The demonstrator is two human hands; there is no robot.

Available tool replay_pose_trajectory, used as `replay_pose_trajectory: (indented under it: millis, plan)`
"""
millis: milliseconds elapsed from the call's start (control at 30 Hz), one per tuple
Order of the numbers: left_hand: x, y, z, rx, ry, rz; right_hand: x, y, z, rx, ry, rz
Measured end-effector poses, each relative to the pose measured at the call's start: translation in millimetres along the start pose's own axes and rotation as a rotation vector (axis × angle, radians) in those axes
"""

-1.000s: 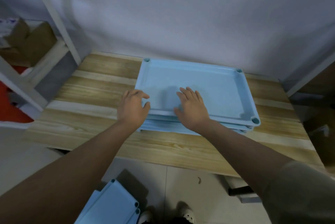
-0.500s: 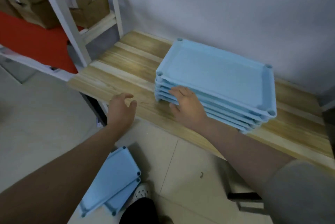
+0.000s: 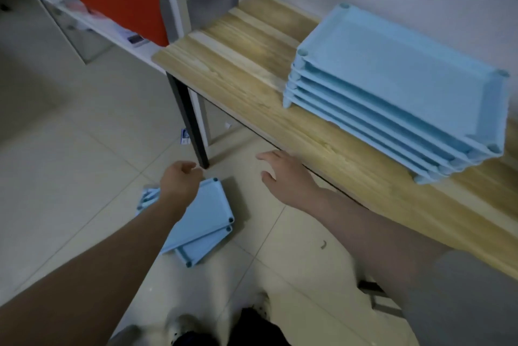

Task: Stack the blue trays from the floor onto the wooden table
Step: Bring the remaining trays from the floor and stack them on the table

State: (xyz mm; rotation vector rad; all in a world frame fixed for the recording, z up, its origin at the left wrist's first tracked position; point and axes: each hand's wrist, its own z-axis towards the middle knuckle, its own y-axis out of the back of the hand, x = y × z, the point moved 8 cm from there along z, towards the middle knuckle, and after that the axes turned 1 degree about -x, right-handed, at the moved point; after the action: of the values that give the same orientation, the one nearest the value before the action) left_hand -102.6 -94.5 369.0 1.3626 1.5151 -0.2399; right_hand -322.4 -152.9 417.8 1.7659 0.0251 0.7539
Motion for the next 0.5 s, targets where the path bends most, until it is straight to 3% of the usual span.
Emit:
replay_pose_trajectory:
  millis: [167, 500]
  plan:
    - [76.6, 4.8, 26.5, -0.022, 0.131, -0.061, -18.9, -77.2, 16.8, 0.113, -0.080, 0.025]
    - [233.9, -5.0, 111.5, -0.054, 0.215, -0.062, -68.1, -241.4, 71.5, 0.208, -0.191, 0.014]
